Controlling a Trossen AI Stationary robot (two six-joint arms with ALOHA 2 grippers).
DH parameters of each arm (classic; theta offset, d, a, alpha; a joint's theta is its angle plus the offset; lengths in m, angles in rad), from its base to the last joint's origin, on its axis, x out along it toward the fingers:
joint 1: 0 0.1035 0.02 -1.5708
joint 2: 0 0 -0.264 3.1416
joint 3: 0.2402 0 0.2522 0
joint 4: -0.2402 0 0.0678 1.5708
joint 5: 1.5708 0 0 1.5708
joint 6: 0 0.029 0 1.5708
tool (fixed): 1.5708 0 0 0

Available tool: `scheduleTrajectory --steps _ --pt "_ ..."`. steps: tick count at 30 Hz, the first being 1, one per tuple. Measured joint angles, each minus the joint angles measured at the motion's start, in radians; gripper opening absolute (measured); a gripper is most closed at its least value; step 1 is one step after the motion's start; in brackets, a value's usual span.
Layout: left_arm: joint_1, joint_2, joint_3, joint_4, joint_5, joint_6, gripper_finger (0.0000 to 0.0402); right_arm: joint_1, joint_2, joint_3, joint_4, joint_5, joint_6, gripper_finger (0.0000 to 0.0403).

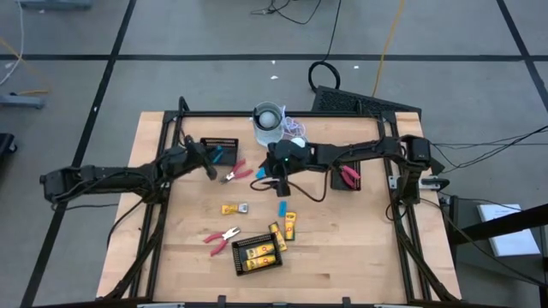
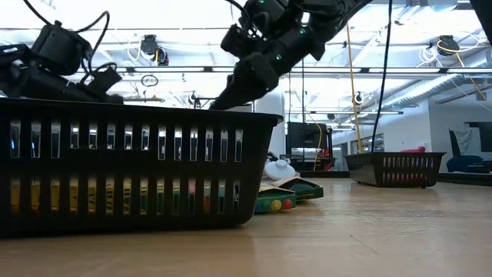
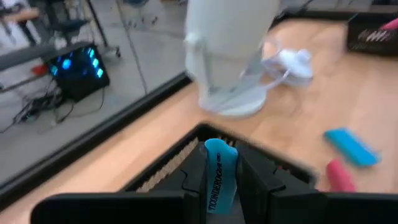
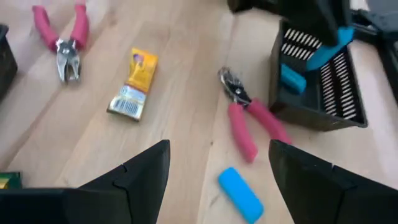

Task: Pick & Place School Supplies
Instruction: Put the blue eraser into the top black bin

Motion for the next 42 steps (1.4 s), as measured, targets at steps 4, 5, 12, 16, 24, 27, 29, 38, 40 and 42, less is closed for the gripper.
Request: scheduleTrajectory --steps 4,5,12,16,24,27,29,38,40,42 --pt "0.052 0.000 0.000 -0.060 0.038 -0.020 0.0054 -0.002 0.007 -0.014 -0.037 0.021 -0.015 0.0262" --pt "0.064 0.000 0.000 -0.067 0.052 -0.024 0.0054 -0.006 0.007 -0.014 -0.041 0.022 -0.023 0.0262" --pt "0.127 0.000 -0.011 -0.068 0.115 -0.044 0.0054 -0.072 0.005 -0.013 -0.062 0.019 -0.026 0.0262" --pt "0.158 0.000 -0.011 -0.065 0.169 -0.072 0.0054 -0.106 0.014 -0.012 -0.055 -0.019 -0.026 0.0262" --pt "0.196 0.000 -0.011 -0.036 0.299 -0.092 0.0195 -0.124 0.097 -0.008 -0.065 -0.090 -0.045 0.0236" --pt "0.201 0.000 -0.011 -0.019 0.323 -0.103 0.0251 -0.118 0.113 0.005 -0.067 -0.114 -0.050 0.0225" --pt "0.201 0.000 -0.011 -0.015 0.322 -0.103 0.0278 -0.117 0.131 0.026 -0.062 -0.121 -0.051 0.0221" --pt "0.201 0.000 -0.011 -0.007 0.318 -0.098 0.0296 -0.121 0.134 0.047 -0.077 -0.120 -0.077 0.0223" --pt "0.201 0.000 -0.011 0.009 0.319 -0.099 0.0288 -0.126 0.139 0.047 -0.088 -0.122 -0.069 0.0225" --pt "0.201 0.000 -0.011 0.023 0.332 -0.101 0.0281 -0.128 0.184 0.070 -0.080 -0.121 -0.062 0.0226"
